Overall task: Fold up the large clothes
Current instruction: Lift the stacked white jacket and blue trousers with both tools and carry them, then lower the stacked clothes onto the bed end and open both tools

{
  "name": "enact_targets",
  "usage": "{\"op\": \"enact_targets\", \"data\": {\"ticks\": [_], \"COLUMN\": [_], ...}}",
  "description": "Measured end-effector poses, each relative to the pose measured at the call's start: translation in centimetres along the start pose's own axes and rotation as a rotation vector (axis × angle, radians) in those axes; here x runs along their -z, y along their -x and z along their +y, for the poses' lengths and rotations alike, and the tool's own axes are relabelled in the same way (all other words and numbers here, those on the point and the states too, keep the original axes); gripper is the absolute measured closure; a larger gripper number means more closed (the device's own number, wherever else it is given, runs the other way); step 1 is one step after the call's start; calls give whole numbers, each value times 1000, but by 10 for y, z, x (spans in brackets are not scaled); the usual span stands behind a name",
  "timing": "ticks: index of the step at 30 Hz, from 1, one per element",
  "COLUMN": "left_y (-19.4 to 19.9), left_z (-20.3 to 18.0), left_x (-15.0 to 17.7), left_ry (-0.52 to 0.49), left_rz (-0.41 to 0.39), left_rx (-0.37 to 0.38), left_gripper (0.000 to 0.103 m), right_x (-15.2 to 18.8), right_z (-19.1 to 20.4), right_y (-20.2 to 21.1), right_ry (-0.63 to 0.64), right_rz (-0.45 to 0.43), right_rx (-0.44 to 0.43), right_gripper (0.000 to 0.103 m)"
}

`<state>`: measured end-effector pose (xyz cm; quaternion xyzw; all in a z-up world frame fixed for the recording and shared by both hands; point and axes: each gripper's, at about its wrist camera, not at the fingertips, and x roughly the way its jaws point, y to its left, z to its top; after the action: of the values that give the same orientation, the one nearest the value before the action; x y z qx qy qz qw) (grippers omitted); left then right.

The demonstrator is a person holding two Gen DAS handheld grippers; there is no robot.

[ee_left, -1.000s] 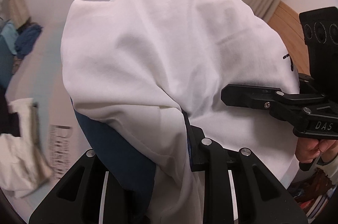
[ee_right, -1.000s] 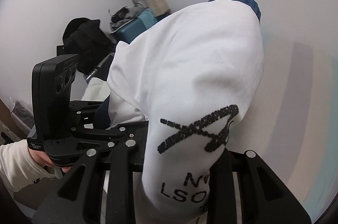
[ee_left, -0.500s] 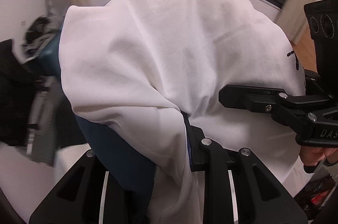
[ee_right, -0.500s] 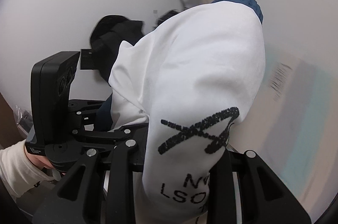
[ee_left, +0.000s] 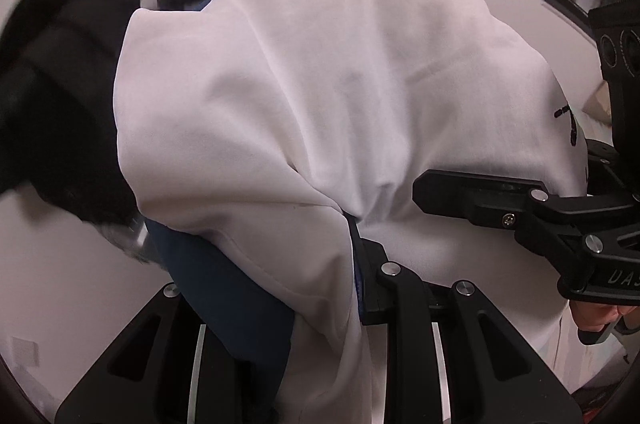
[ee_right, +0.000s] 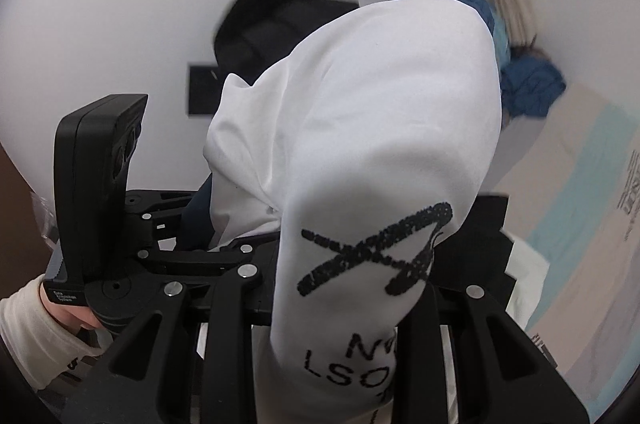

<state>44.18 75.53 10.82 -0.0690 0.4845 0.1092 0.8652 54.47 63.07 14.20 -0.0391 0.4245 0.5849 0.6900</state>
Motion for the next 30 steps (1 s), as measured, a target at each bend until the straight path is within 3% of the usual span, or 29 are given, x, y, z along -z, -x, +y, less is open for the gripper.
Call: {"op": "enact_targets", "data": {"ticks": [6,12,16,22,27,30], "left_y": [-114,-168,-175,-167,-193,-200], "left_z": [23,33,34,31,50,47], "left_x": [38,52,58,72,81,83], "left_ry": [77,120,128,77,182,154], "left_rz": [92,95,78,3,28,32], "left_rx": [50,71,52,-119,-63,-72], "left_gripper": [79,76,71,66,53,52], "right_x": [53,83,92,98,101,108], "right_z": [-60,-103,-122,-114,-126,-133], "right_y": [-86,-135,-157,-173,-175,-184], "right_ry": [-79,-124,-146,-108,-129,-156], "right_rz": [172,269,295,308,322,336], "right_rx": [70,137,133,163,159,175], "right_gripper": [77,76,72,70,69,65]}}
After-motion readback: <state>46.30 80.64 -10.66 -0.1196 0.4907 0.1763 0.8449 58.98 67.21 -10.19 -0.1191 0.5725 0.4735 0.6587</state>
